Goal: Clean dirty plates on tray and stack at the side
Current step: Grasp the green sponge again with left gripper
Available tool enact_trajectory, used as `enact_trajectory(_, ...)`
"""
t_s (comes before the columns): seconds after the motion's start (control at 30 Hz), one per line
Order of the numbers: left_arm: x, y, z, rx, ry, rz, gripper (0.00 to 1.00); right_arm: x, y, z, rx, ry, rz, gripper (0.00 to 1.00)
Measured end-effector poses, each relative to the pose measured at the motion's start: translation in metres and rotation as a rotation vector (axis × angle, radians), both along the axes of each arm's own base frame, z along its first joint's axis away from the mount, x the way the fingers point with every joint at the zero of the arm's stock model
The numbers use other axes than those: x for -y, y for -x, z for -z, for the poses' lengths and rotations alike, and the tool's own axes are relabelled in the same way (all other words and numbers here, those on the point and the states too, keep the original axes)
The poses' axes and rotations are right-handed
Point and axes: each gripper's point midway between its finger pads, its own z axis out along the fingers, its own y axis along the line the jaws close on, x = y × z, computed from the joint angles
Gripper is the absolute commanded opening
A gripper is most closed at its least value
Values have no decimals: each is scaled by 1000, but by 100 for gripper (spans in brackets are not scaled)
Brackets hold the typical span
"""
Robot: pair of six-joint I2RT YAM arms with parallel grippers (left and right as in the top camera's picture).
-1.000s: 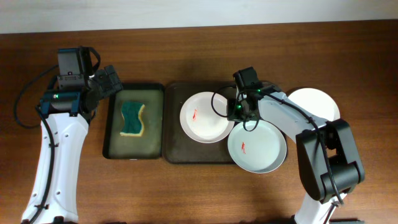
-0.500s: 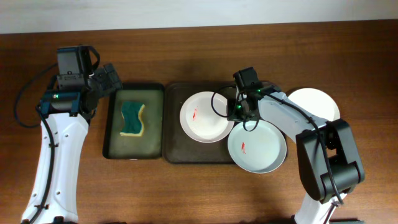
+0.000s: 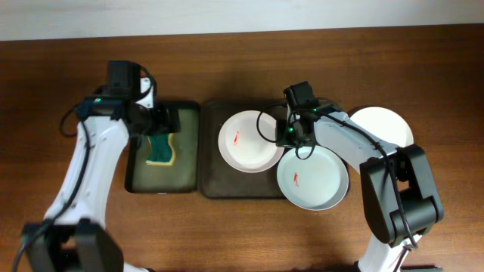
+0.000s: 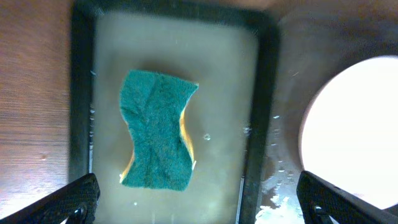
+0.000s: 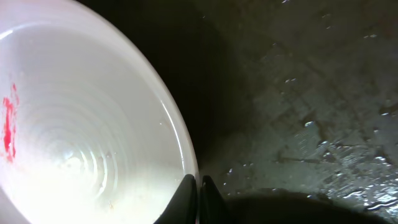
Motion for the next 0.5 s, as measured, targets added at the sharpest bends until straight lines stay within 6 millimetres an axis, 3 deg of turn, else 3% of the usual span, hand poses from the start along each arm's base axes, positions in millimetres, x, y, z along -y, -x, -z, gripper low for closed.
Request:
enact_trajectory(0.03,1,-1,17,-44,-5,8,93,-1,0,0,-2,-8,-3,4)
enact_trajectory(0.07,0,-2,31,-80,-12,10,73,-3,1,0,-5,-15,-5,4)
enact_trajectory(0.1,-2,-1,41,-106,-22,12,65,-3,1,0,-6,-17,-6,4)
enact_trajectory(0.3,-11,2,81,-214,-79,10,67,-4,2,-1,-8,-25,-8,4)
enact_trajectory(0.5,-16,3,105,-265,-111,5,70,-5,2,-1,-9,-27,-9,4)
